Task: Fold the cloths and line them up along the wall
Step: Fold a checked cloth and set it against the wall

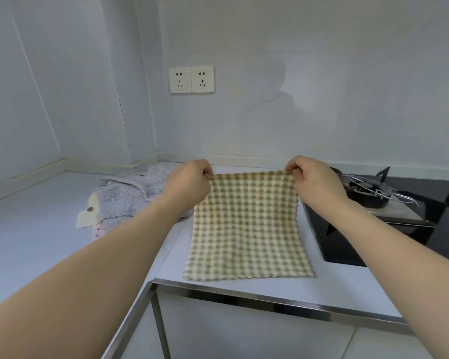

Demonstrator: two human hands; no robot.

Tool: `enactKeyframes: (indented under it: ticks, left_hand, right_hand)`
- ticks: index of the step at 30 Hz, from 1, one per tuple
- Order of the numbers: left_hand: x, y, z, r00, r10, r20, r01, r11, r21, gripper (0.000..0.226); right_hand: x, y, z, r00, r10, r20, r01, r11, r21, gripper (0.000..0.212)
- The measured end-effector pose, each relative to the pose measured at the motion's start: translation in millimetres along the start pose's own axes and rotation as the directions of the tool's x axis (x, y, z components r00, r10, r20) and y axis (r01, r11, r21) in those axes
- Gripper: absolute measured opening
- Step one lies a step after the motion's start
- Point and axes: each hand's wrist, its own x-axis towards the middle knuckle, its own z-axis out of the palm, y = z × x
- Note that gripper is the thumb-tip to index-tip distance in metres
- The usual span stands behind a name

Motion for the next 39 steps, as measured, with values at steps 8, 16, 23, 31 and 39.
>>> enactKeyframes:
  ticks: [8,16,23,31,39]
  left_hand:
    - [-64.4,-5.6,13.2,0.964,0.258,-0.064,-0.264,0.957,-0.119,0.016]
    - [-118.5,-40.2,44.7,0.919,0.355,0.172,-0.325,0.929,-0.177,0.024]
    - [-116.5,-39.8,37.0,0.901,0.405,0.156,-0.361,0.899,-0.246,0.025]
    - [-110.0,-43.5,29.3,0.835,0.454,0.31,-0.427,0.891,-0.154,0.023]
    - [-108.1,-53.9,36.6,0.972,0.22,0.08,-0.186,0.935,-0.302,0.016]
  right_hand:
    - [-63.7,7.4,9.6,0.996,0.04,0.081,-0.039,0.999,-0.006,0.021]
    - [-122.9,16.4,27.5,0.968,-0.048,0.245,0.061,0.997,-0.049,0.016]
    - [-122.5,12.6,25.0,0.959,-0.032,0.283,0.037,0.999,-0.011,0.011]
    - [-120.9,12.0,26.4,0.947,-0.009,0.321,0.007,1.0,0.006,0.009]
    - [-118.5,14.3,24.4,0.887,-0.016,0.462,0.066,0.994,-0.093,0.089]
